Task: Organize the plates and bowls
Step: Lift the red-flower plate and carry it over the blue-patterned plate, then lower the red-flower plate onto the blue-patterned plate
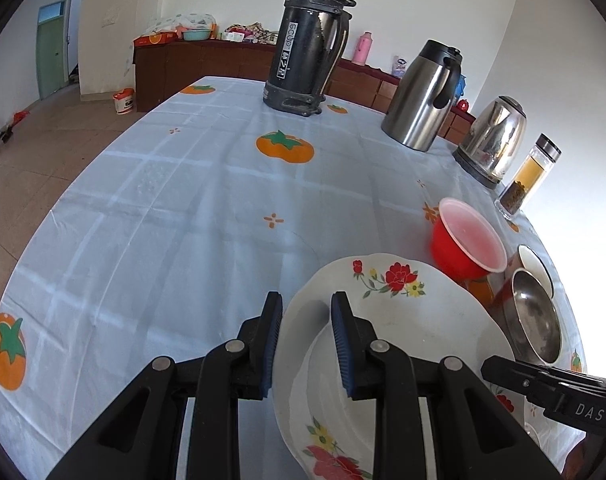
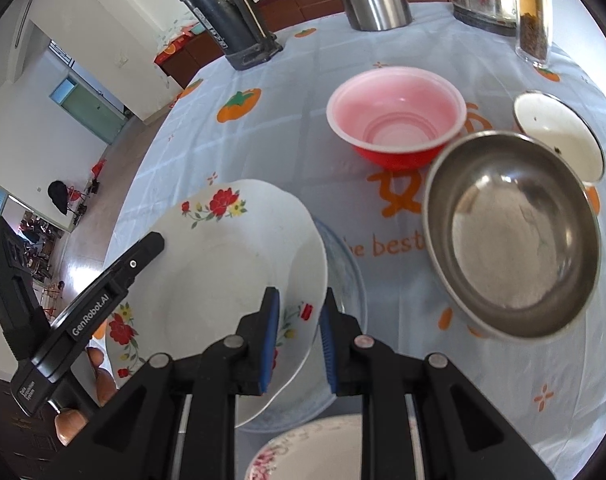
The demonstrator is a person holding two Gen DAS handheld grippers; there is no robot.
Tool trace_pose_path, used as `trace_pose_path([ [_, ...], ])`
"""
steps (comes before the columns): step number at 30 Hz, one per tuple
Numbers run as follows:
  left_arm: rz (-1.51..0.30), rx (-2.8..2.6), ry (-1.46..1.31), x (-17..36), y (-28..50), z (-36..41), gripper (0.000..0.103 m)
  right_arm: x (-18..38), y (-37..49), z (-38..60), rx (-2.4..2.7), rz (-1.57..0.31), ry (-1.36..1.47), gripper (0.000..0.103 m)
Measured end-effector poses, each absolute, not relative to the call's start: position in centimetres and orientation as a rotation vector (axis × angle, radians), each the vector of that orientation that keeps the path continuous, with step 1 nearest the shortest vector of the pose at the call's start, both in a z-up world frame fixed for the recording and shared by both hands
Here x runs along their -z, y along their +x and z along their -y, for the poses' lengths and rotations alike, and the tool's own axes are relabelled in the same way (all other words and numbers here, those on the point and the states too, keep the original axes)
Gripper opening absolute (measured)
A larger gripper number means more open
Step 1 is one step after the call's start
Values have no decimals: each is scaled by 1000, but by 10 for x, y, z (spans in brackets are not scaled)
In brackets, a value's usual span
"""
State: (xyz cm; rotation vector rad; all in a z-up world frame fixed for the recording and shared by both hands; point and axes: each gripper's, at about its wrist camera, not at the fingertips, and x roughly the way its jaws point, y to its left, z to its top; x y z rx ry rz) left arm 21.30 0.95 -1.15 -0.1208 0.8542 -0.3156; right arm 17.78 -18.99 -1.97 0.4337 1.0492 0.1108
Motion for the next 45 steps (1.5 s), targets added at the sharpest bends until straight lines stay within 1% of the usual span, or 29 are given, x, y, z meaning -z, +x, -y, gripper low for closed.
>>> trace_pose_path([
  [10,-851,320,-92,20,195,3,27,23,160,198,-90,-1030,426,20],
  [28,-875,319,-89,36,190,8,27,40,156,194,-69,-1044,368,20],
  [43,-856,346,-103,38,191,7,28,42,156,192,-48,-1021,321,21],
  [45,-857,356,-117,38,191,5,30,42,157,192,-45,-1016,317,21],
])
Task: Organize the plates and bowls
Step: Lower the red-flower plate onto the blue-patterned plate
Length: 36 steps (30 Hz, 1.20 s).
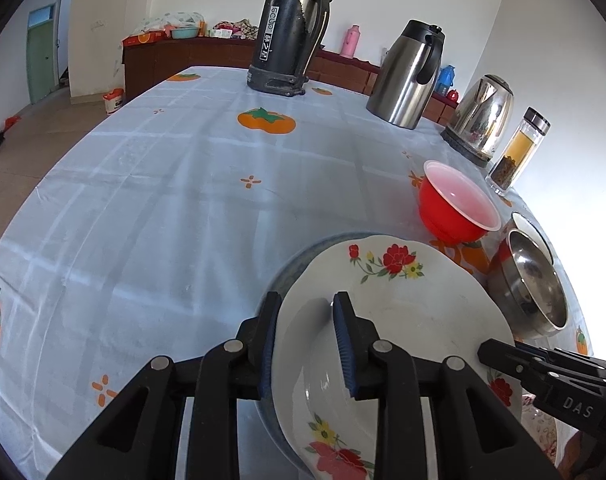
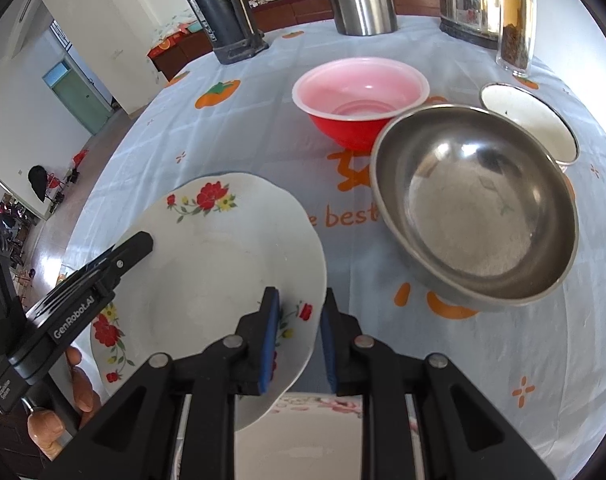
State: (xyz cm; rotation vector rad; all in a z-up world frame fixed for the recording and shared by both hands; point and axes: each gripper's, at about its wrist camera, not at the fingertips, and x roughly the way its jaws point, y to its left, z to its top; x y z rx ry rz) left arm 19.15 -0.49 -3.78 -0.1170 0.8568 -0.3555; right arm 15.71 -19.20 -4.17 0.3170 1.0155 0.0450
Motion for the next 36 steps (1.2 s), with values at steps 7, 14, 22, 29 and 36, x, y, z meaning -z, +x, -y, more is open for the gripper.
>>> trace_pose_path([
  [7,-870,397,-175,38,194,-3,31,44,162,192,-50,-1000,317,21],
  [14,-893,432,-230,39,198,-9,32,47,162,194,-55,-996,325,21],
  [22,-927,475,-268,37,202,-12,39,48,162,192,-64,-995,324,22],
  [29,-946,497,-241,36,204,-13,39,50,161,192,-72,-986,323,23],
  [36,-986,556,-288,39,211,-21,39,50,161,189,-72,-983,318,24],
])
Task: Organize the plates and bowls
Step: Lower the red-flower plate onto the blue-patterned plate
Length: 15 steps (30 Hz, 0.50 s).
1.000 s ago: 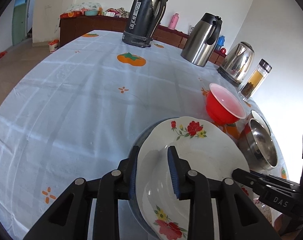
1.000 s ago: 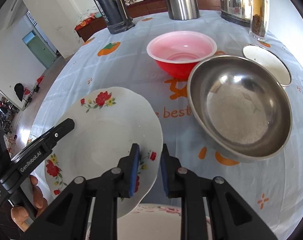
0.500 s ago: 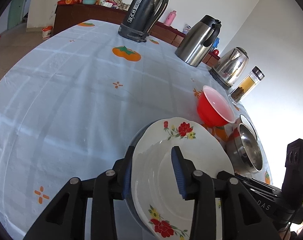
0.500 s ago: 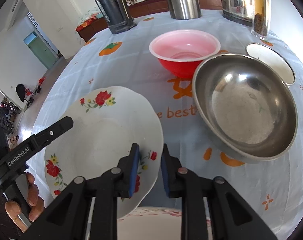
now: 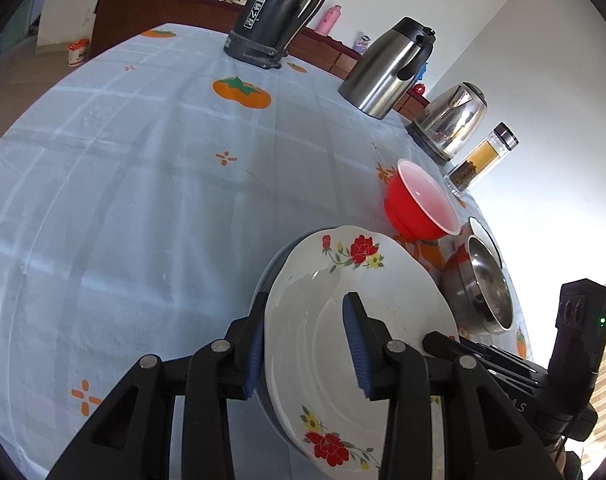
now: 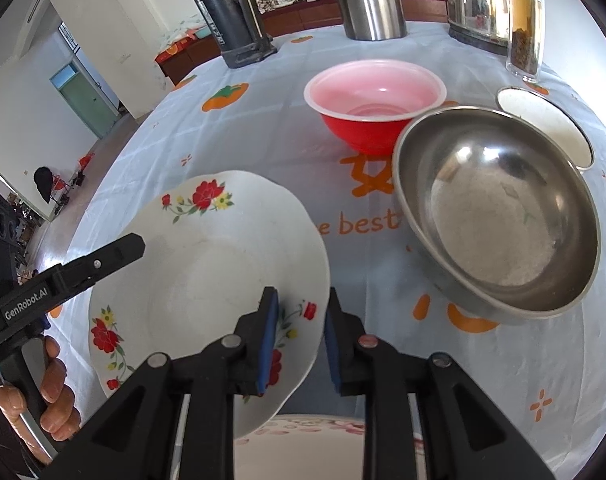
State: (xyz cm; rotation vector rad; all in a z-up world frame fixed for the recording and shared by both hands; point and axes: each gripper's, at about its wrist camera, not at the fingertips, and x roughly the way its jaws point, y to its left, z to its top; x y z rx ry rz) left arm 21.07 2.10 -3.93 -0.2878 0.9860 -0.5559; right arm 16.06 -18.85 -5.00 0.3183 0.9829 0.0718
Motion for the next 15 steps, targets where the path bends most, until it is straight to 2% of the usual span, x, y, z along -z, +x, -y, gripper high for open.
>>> trace_pose_path([
  [15,-999,619,-390,43,212,-36,39,54,160,187,-72,-984,319,27],
])
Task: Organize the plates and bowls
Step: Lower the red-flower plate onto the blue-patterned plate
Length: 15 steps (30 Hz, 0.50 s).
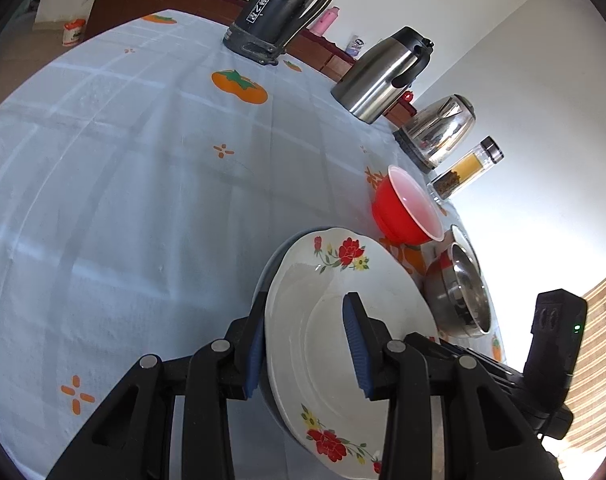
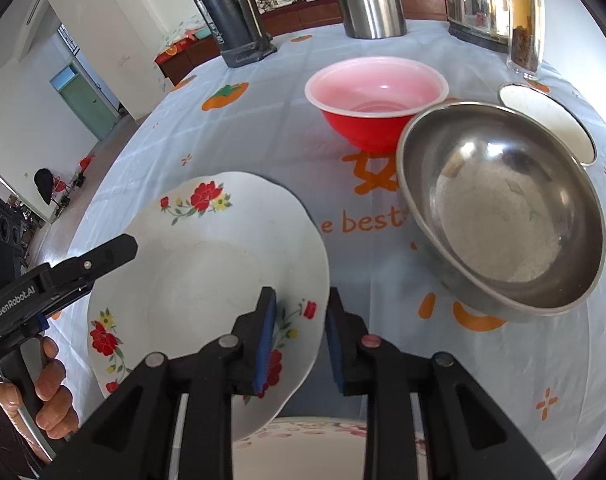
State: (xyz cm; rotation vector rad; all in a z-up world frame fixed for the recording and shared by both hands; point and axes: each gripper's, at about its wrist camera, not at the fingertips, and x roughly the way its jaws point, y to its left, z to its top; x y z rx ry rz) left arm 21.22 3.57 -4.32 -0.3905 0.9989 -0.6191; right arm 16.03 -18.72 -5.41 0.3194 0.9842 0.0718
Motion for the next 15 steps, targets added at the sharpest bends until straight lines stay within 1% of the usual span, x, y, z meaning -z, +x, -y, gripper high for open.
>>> trace_pose_path([
  [5,-999,621,-393,43,212,-36,39,57,162,184,-78,-996,314,31],
  [15,-1010,618,-375,42,211,-35,39,57,163,182,-70,-994,298,31],
])
